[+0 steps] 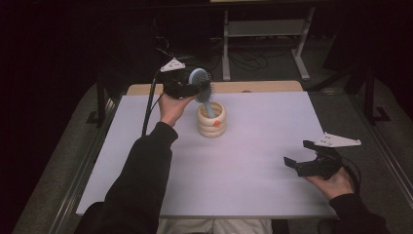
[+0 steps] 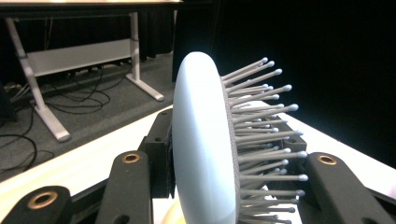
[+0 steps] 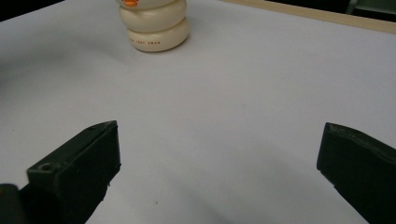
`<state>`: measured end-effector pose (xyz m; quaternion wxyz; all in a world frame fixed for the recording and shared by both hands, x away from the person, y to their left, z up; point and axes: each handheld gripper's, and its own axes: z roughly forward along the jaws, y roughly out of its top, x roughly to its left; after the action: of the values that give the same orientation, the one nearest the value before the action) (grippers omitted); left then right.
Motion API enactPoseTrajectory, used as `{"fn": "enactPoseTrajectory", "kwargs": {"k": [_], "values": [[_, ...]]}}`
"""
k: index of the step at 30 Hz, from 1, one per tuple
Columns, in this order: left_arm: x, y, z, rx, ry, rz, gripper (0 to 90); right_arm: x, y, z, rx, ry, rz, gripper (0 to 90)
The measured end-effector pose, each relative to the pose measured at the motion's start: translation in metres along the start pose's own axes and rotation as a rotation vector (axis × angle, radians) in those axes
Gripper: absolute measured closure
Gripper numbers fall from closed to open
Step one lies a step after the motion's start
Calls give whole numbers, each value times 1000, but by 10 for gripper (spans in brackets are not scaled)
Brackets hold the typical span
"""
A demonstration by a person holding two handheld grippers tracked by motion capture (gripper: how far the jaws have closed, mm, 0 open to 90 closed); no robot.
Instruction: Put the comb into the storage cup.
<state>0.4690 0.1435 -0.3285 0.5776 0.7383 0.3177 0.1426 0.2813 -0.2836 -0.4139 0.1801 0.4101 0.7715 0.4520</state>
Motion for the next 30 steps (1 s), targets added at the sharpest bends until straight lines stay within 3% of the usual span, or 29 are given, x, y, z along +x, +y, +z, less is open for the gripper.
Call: {"fn": "enactPoseTrajectory", "kwargs": {"k": [3,9,18,24,30], "values": [[1,-4,3,-5,-1,-22,524,0,-1,1,5,2,-1,0],[3,-13,8,13,8,-23,522,1,-2,4,8,5,-5,0],[9,-23,10,12,20,-78,514,-1,-3,-1,-23,-2,11,0],[14,-25,7,15,52,-109,485,-3,-3,-4,-46,-5,26,0],[17,-27,4,-3,84,-106,427,-1,-2,-2,-38,0,19,0]]}}
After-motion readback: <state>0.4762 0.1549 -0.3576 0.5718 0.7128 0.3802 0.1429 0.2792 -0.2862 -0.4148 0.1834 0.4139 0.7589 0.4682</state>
